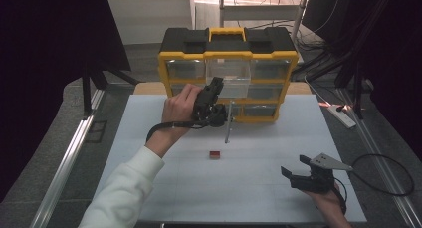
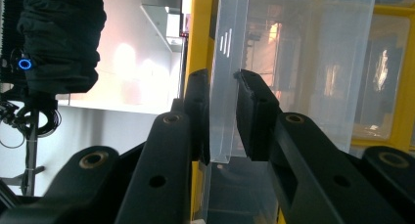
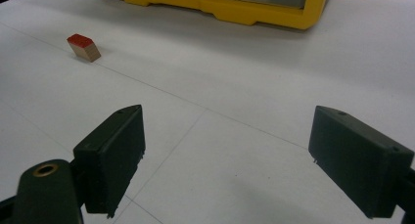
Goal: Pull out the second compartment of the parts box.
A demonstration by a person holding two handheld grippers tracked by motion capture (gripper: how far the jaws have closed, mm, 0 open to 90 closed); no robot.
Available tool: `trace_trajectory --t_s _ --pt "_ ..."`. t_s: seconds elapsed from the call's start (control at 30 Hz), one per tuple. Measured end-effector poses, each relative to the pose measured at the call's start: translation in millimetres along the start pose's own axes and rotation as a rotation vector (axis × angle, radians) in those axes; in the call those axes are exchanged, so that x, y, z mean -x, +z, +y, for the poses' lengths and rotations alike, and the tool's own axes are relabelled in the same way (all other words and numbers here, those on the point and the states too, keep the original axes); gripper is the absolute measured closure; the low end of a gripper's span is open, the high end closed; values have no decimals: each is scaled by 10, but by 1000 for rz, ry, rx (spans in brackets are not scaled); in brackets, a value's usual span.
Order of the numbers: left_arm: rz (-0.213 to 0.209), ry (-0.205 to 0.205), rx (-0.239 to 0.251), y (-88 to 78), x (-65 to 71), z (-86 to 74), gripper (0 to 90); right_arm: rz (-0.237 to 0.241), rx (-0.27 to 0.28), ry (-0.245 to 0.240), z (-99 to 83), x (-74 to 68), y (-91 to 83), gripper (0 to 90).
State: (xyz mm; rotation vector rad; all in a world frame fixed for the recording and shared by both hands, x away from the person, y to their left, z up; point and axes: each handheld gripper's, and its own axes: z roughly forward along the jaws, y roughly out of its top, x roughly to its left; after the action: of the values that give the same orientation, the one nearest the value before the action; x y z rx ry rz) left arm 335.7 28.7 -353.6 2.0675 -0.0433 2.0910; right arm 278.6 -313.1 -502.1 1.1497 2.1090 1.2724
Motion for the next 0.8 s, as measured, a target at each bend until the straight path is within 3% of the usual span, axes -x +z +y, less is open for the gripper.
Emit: trace_trajectory --t_s 0.8 --pt "0 6 0 -31 14 -3 761 0 -1 -2 2 -3 -1 141"
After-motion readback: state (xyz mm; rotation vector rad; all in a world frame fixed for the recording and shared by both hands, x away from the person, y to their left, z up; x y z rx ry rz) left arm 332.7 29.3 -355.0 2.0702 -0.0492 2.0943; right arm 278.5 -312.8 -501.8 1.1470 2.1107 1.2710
